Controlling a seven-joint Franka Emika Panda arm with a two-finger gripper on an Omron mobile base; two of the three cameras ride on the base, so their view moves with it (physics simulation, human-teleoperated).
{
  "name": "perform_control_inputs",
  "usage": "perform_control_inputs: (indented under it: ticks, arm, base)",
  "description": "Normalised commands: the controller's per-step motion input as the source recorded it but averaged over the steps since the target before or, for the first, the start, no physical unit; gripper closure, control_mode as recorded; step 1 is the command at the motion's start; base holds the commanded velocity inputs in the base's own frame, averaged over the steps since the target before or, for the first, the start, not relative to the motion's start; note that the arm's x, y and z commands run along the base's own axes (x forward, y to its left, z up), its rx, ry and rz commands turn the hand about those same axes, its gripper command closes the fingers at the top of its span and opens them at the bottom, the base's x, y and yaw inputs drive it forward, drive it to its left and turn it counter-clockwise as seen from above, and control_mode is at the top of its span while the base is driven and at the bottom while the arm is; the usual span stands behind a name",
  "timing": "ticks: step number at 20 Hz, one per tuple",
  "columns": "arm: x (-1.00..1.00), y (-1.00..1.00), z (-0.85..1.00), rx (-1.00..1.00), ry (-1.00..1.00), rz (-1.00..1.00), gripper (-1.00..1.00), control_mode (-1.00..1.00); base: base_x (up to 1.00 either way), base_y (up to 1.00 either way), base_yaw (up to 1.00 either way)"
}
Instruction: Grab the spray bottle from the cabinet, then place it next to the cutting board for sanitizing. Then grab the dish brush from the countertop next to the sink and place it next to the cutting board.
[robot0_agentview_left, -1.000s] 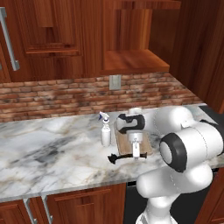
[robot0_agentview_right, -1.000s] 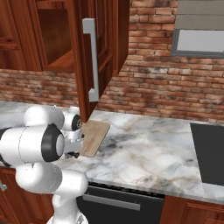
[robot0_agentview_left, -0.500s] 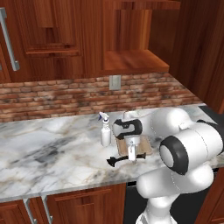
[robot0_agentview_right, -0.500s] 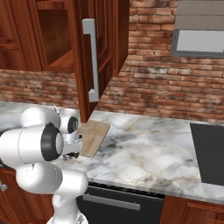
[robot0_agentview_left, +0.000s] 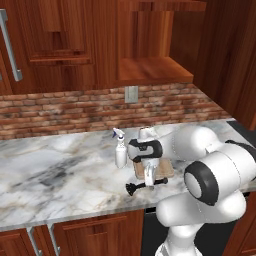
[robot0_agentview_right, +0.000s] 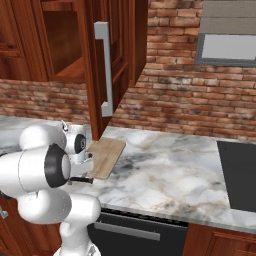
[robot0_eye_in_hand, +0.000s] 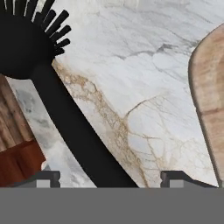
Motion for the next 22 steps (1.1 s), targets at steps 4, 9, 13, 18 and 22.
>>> perform_control_inputs:
  ticks: [4,9,13,18,22]
  arm:
    - [-0.14,0.0,0.19,0.0,-0.03,0.0,-1.0,-1.0]
    - [-0.28,0.01,0.92,0.0,-0.07,0.0,-1.0,-1.0]
    - [-0.33,0.0,1.0,0.0,-0.06,0.0,-1.0,-1.0]
    - [-0.61,0.03,1.0,0.0,-0.07,0.0,-1.0,-1.0]
    - [-0.6,0.18,1.0,0.0,-0.1,0.0,-1.0,-1.0]
  base:
    - [0.0,0.0,0.0]
    - [0.0,0.0,0.0]
    - [0.0,0.0,0.0]
    - [0.0,0.0,0.0]
    - [0.0,0.0,0.0]
